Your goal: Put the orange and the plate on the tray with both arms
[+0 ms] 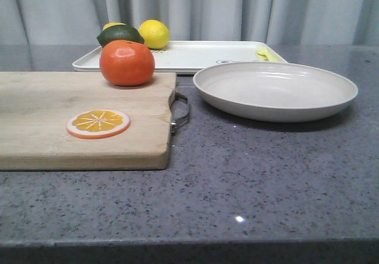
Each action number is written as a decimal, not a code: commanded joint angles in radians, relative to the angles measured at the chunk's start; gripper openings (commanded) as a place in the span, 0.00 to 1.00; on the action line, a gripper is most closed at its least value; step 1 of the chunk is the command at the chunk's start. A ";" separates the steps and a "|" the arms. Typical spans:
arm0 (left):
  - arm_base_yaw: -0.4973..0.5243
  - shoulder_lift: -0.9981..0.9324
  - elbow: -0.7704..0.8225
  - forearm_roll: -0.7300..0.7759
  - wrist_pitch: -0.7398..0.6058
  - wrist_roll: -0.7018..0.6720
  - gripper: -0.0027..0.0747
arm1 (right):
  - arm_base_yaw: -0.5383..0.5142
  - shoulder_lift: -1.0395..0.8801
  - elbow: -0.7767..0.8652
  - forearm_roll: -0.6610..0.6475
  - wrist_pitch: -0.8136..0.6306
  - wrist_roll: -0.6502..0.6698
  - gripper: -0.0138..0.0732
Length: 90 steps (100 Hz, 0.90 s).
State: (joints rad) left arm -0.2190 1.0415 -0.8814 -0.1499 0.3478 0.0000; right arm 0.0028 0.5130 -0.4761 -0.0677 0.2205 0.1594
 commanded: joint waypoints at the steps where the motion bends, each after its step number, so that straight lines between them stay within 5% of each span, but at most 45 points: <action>1: -0.043 0.053 -0.108 -0.047 0.004 0.000 0.84 | -0.006 0.010 -0.035 -0.013 -0.073 -0.011 0.09; 46: -0.144 0.470 -0.537 -0.151 0.390 0.000 0.84 | -0.006 0.010 -0.035 -0.013 -0.073 -0.011 0.09; 90: -0.180 0.681 -0.716 -0.166 0.475 0.009 0.84 | -0.006 0.010 -0.035 -0.013 -0.068 -0.011 0.09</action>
State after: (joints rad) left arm -0.3901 1.7481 -1.5580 -0.2926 0.8485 0.0054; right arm 0.0028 0.5130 -0.4761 -0.0677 0.2205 0.1594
